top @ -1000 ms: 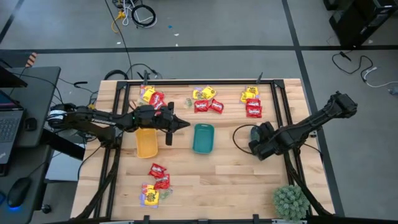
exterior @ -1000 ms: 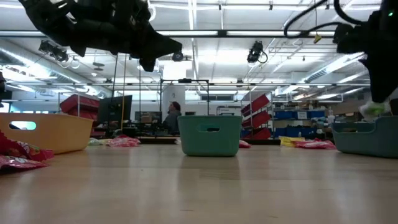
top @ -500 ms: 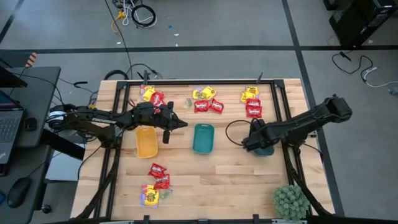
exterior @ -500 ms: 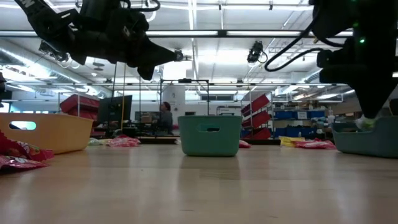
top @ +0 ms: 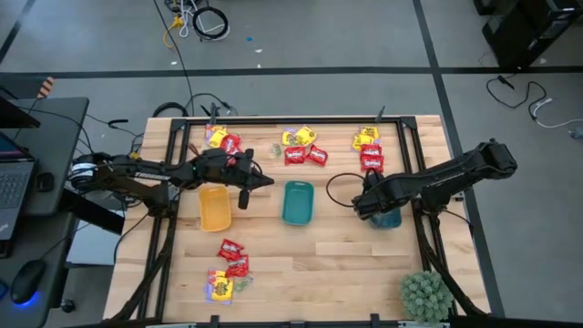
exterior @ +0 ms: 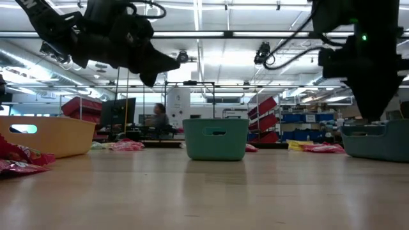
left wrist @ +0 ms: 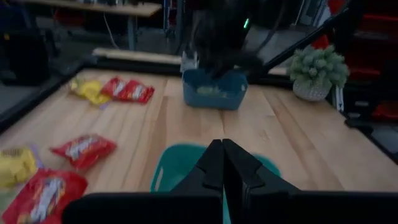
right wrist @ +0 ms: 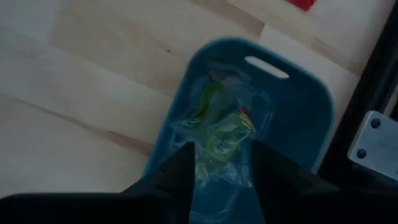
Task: Sort candy
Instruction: Put the green transparent candy into the blue bin
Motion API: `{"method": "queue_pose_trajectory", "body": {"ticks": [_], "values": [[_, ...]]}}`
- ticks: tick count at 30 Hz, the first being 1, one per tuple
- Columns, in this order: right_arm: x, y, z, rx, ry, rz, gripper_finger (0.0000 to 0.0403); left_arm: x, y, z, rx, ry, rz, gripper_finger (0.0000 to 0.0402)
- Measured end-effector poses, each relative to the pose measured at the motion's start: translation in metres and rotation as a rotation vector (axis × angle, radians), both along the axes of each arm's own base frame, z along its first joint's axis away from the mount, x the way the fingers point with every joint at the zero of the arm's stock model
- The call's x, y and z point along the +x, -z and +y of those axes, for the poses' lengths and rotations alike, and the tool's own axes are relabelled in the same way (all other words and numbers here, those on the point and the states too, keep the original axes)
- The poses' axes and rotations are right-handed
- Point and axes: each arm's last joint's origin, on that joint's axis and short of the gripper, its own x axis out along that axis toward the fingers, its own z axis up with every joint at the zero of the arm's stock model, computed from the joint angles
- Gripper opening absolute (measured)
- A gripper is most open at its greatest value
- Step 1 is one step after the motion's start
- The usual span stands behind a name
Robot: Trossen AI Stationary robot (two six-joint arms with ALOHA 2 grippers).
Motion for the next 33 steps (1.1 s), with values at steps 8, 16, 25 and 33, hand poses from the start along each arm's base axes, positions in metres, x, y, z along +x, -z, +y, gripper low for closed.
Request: {"method": "queue_pose_trajectory", "body": {"ticks": [8, 16, 25, 33], "values": [[0.027, -0.044, 0.002, -0.09, -0.261, -0.171, 0.0122, -0.002, 0.012, -0.008, -0.119, 0.15, 0.17, 0.0], [0.061, -0.04, 0.006, -0.146, -0.532, -0.466, 0.001, -0.001, 0.014, -0.046, -0.129, 0.275, 0.445, 0.0], [0.069, -0.037, 0.009, -0.197, -0.641, -0.544, 0.0011, -0.007, -0.009, -0.114, -0.272, 0.262, 0.719, 0.0], [0.071, -0.04, 0.014, -0.252, -0.72, -0.562, 0.0009, -0.028, -0.016, -0.171, -0.501, 0.142, 0.813, 0.0]]}}
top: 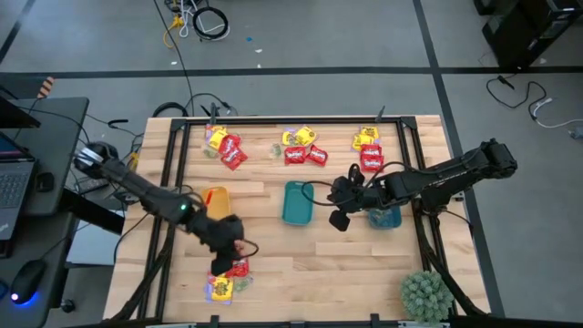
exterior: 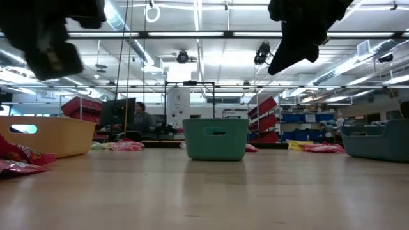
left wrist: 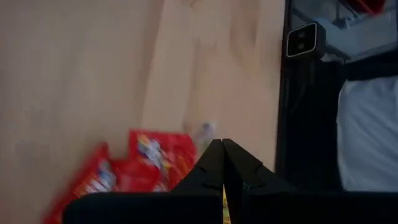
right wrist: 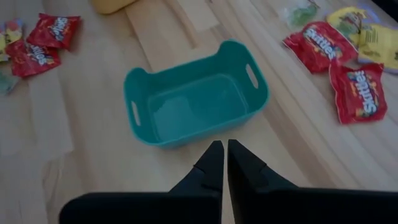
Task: Sort candy
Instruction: Put the green transparent candy into the blue bin
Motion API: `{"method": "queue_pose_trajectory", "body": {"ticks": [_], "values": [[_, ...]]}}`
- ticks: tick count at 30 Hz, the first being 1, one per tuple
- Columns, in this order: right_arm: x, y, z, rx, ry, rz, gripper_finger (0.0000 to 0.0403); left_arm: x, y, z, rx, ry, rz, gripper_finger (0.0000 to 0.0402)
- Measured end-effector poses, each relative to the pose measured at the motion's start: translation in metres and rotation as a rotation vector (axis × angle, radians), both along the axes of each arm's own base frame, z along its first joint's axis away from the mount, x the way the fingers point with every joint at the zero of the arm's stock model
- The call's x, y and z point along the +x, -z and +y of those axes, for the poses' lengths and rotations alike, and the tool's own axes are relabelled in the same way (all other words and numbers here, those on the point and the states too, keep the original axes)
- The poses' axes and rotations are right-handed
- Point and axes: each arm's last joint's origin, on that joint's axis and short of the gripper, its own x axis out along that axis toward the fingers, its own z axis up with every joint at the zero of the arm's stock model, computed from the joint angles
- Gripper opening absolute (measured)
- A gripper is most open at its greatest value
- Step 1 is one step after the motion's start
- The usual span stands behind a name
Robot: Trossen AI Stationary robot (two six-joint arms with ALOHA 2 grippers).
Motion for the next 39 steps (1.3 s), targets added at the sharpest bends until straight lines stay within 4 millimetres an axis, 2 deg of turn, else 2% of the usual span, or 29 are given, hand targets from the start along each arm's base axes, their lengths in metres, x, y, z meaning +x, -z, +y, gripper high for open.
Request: {"method": "queue_pose_trajectory", "body": {"ticks": [7, 17, 21, 26, 39], "values": [[0.001, -0.001, 0.003, -0.015, -0.03, -0.012, 0.0009, -0.007, 0.011, -0.026, -0.049, -0.086, 0.082, 0.0013], [-0.001, -0.001, 0.009, -0.04, -0.047, -0.014, 0.0009, 0.006, 0.029, -0.056, -0.044, -0.064, 0.161, 0.0097], [-0.001, -0.001, 0.011, -0.058, -0.051, -0.015, 0.0009, 0.013, 0.04, -0.064, -0.012, -0.022, 0.204, 0.0119], [-0.002, -0.001, 0.013, -0.061, -0.061, -0.014, 0.0009, 0.02, 0.051, -0.072, 0.004, 0.008, 0.231, 0.0122], [-0.002, -0.002, 0.014, -0.082, -0.057, -0.016, 0.0009, 0.025, 0.077, -0.076, 0.059, 0.005, 0.29, 0.0122]]}}
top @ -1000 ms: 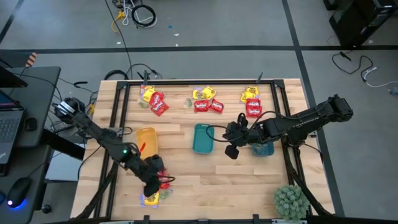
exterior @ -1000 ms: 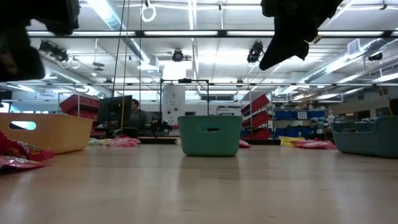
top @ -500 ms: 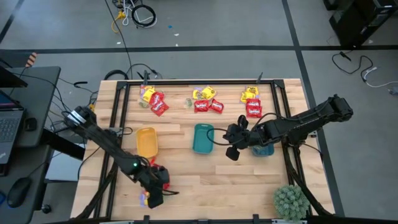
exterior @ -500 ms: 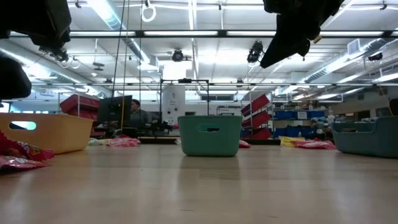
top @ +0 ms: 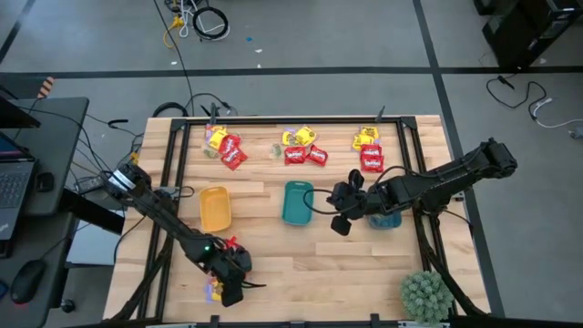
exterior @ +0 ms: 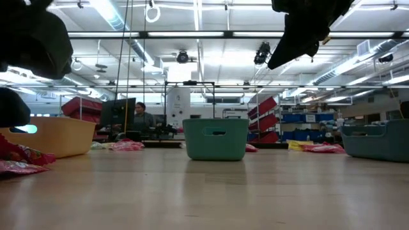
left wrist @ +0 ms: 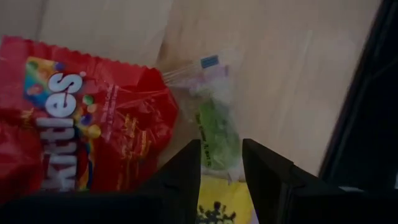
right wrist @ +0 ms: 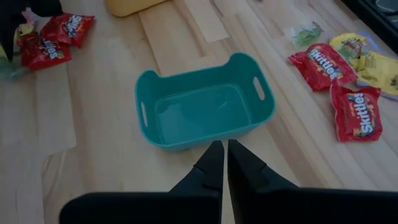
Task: Sort candy
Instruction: Put the green transparent candy into the blue bin
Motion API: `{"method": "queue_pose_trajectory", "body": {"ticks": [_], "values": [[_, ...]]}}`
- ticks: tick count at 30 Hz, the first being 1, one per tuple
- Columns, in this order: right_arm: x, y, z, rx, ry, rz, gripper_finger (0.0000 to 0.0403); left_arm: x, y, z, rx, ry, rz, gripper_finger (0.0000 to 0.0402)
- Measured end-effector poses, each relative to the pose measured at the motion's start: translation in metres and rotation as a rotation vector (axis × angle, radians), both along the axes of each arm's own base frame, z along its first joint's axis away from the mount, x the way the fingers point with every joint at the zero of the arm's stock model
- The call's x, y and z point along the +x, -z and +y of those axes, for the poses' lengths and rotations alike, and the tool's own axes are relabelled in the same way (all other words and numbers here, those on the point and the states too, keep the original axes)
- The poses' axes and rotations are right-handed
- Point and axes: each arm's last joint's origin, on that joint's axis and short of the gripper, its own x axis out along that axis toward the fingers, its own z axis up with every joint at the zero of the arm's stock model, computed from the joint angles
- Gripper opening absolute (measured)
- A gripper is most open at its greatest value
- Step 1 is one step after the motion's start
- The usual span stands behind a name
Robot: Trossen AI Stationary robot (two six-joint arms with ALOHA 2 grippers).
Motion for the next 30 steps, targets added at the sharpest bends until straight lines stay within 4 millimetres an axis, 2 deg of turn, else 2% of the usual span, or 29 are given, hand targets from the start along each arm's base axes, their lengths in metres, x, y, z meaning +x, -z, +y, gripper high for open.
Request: {"method": "queue_pose_trajectory", "body": {"ticks": [8, 11, 16, 20, 26, 30], "values": [[0.0, 0.0, 0.001, -0.015, -0.011, 0.002, 0.0009, 0.003, 0.004, -0.003, -0.005, 0.034, -0.021, 0.0114], [0.0, 0.0, 0.001, -0.015, -0.012, 0.003, 0.0009, 0.003, 0.004, -0.003, 0.003, 0.05, -0.027, 0.0085], [0.0, 0.0, 0.001, -0.015, -0.012, 0.003, 0.0009, 0.003, 0.004, -0.003, 0.01, 0.075, -0.037, 0.0011], [0.0, 0.0, 0.001, -0.018, -0.015, 0.004, 0.0009, 0.002, -0.001, -0.001, 0.018, 0.103, -0.059, 0.0007], [0.001, -0.003, 0.011, -0.063, -0.107, -0.024, 0.001, 0.003, -0.039, 0.019, 0.089, 0.113, -0.241, 0.0002], [0.006, -0.012, 0.025, -0.12, -0.229, -0.124, 0.0024, 0.008, -0.067, 0.04, 0.107, 0.125, -0.38, 0.0001]]}}
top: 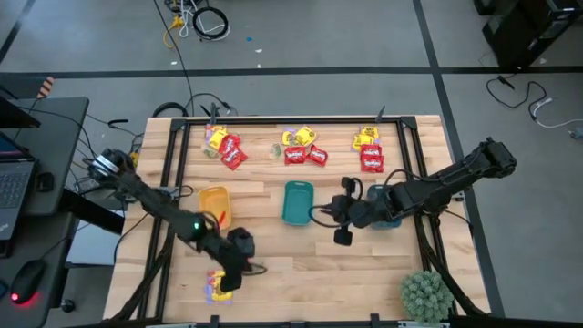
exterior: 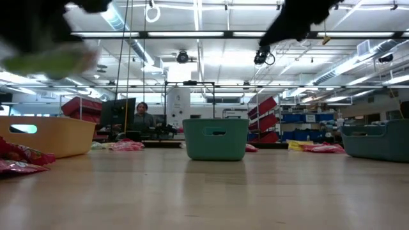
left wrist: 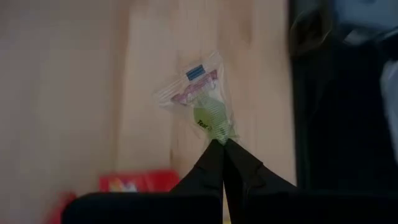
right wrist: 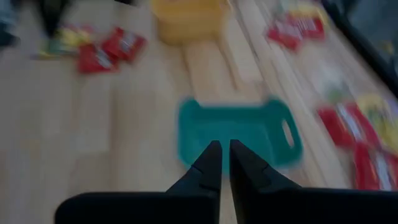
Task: Sort candy
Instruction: Put the green transparent candy into the blue bin
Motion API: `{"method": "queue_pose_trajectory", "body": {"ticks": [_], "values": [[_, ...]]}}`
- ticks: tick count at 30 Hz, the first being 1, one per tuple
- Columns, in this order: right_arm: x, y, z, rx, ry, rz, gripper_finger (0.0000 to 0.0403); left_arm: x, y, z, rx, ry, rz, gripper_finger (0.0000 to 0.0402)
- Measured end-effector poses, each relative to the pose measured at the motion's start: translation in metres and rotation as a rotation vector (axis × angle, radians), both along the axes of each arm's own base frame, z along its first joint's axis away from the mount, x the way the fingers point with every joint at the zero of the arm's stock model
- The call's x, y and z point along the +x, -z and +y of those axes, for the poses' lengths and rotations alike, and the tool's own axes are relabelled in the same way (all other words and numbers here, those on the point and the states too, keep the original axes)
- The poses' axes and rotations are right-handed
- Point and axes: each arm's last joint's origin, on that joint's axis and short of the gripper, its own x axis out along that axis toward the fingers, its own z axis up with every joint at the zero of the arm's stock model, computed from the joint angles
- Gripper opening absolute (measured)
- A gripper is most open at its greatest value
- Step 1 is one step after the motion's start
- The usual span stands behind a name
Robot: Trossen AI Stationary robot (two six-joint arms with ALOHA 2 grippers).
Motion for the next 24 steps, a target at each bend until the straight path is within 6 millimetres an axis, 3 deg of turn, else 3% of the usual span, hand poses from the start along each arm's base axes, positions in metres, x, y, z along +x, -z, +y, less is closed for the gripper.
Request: {"method": "queue_pose_trajectory", "body": {"ticks": [5, 14, 24], "values": [[0.004, -0.013, 0.016, -0.092, -0.154, -0.128, 0.0055, 0.012, -0.02, 0.029, -0.039, 0.035, -0.107, 0.0001], [0.008, -0.023, 0.024, -0.145, -0.31, -0.23, 0.0102, 0.038, -0.037, 0.073, -0.172, 0.16, -0.289, 0.0], [0.039, -0.01, 0.035, -0.149, -0.379, -0.227, 0.0115, 0.049, -0.049, 0.1, -0.243, 0.204, -0.423, 0.0]]}}
